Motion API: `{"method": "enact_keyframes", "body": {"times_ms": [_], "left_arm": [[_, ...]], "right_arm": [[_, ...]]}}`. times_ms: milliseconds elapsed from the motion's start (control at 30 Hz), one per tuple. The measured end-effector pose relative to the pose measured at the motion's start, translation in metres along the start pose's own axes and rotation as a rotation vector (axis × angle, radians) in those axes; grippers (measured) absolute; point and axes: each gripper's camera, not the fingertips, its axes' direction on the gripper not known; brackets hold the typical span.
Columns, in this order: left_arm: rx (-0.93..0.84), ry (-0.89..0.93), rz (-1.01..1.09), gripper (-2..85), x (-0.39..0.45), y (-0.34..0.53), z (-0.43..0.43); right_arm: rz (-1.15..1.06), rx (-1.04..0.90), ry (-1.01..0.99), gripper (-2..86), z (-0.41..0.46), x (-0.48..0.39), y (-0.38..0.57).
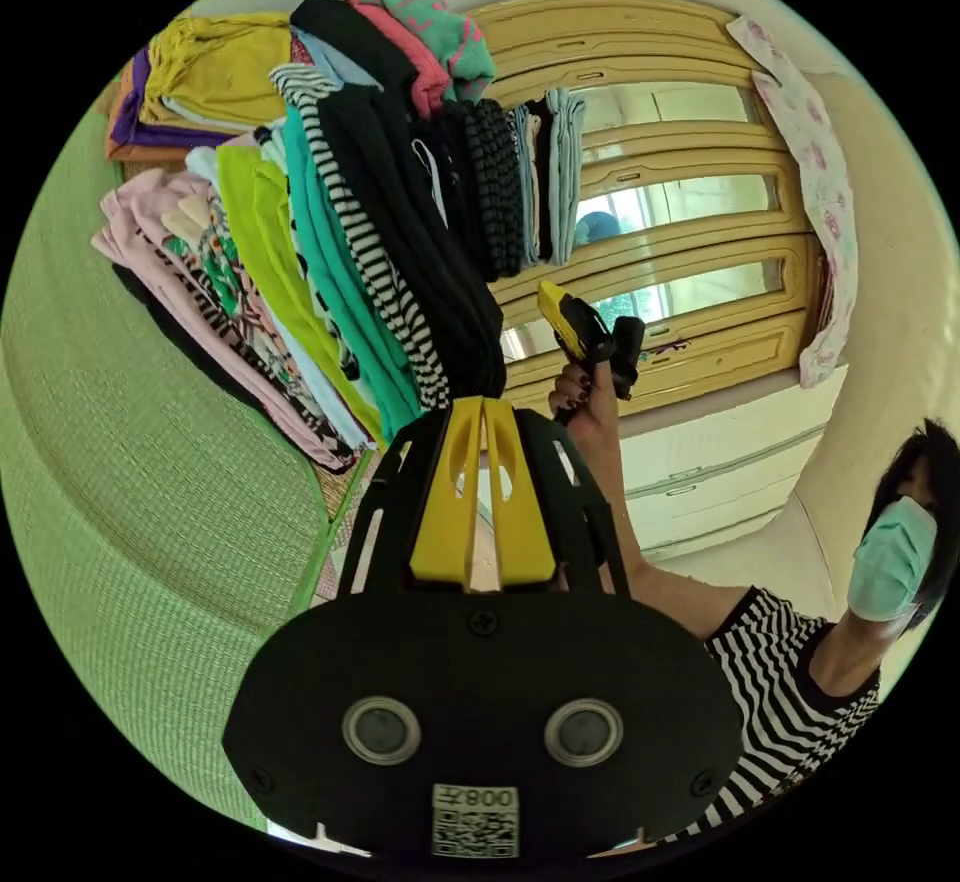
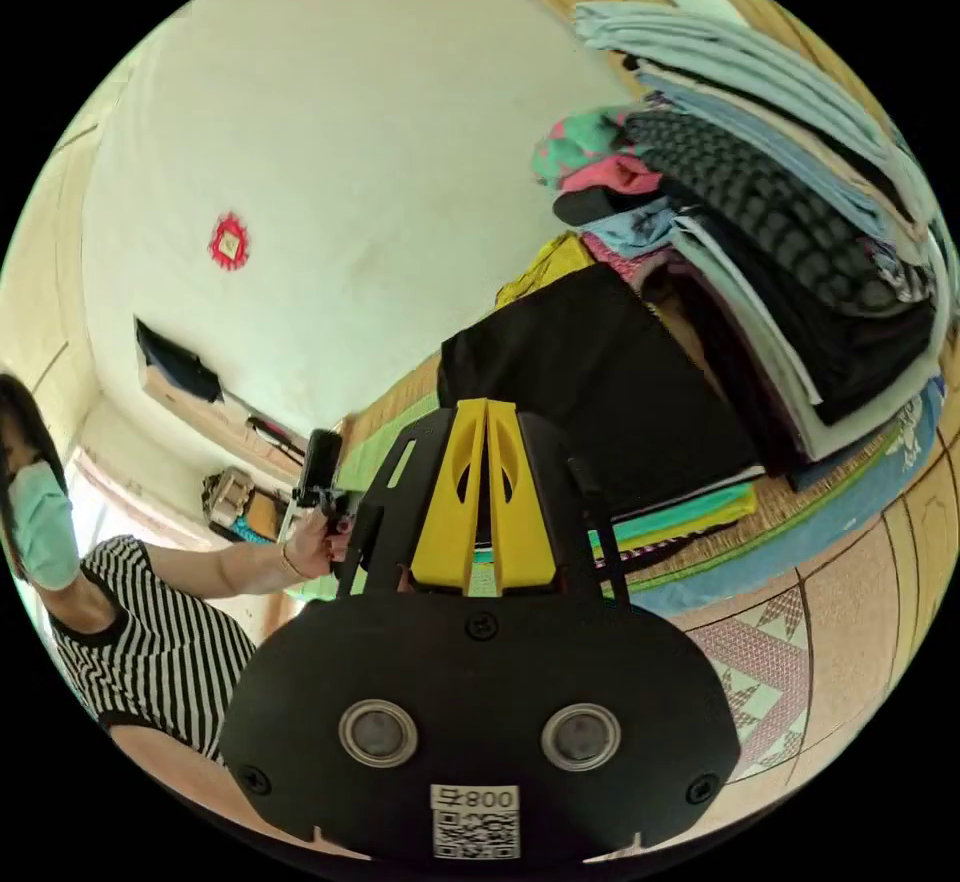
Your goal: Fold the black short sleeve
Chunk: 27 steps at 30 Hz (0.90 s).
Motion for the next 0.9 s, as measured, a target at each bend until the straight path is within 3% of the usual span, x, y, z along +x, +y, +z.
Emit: {"method": "enact_keyframes", "body": {"times_ms": [133, 333, 533, 667, 900], "left_arm": [[0.067, -0.133, 0.061, 0.0, 0.014, -0.039, -0.013], [0.011, -0.281, -0.032, 0.0, -0.010, -0.076, -0.003], [0.051, -0.221, 0.010, 0.0, -0.003, -0.068, -0.007], [-0.014, -0.275, 0.028, 0.0, -0.001, -0.064, 0.001], [0.024, -0.220, 0.248, 0.1, 0.018, -0.010, -0.031]], "right_arm": [[-0.046, -0.158, 0.161, 0.0, 0.085, -0.048, 0.011], [-0.062, -0.110, 0.219, 0.0, 0.108, -0.095, 0.021], [-0.154, 0.006, 0.313, 0.0, 0.096, -0.175, 0.035], [-0.145, -0.088, 0.391, 0.0, 0.134, -0.192, 0.039], [-0.184, -0.014, 0.431, 0.0, 0.125, -0.247, 0.041]]}}
